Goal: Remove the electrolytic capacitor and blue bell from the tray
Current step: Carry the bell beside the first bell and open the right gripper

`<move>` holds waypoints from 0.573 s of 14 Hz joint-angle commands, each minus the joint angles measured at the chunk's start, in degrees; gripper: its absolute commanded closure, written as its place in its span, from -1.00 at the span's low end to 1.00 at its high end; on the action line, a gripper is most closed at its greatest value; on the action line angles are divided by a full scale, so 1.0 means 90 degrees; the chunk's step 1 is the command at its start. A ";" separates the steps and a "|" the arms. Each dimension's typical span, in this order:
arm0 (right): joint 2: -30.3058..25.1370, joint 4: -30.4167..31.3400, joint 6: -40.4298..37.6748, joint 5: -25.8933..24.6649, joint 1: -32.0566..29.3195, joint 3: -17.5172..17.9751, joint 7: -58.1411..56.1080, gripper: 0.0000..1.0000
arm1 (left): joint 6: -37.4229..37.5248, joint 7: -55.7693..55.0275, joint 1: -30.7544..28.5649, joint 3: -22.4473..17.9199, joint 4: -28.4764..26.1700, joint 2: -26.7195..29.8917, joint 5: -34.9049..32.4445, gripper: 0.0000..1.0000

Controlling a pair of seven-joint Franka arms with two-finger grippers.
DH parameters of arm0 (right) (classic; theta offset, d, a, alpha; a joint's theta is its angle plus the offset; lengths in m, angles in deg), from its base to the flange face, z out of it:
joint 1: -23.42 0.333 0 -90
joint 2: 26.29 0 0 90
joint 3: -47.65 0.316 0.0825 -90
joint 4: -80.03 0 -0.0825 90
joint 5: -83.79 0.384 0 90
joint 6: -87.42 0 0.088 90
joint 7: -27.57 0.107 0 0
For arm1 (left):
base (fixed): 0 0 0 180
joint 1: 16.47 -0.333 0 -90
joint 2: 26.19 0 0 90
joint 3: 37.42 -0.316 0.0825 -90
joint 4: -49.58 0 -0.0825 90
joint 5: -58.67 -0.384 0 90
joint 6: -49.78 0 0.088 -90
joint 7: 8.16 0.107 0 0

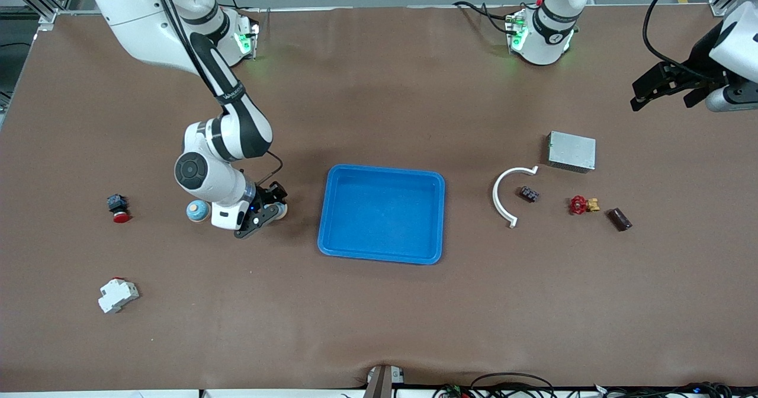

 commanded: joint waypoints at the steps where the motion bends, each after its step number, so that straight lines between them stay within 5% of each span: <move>1: 0.0026 -0.0129 -0.0060 0.0125 -0.0028 0.0036 -0.0055 -1.00 | -0.0049 0.0084 -0.0056 -0.0016 0.0162 -0.0111 0.0130 -1.00; 8: -0.0793 -0.0744 -0.2577 0.0086 0.0157 0.0016 0.2003 -1.00 | -0.0225 0.0094 -0.0036 -0.0007 0.0162 -0.0209 0.0130 -1.00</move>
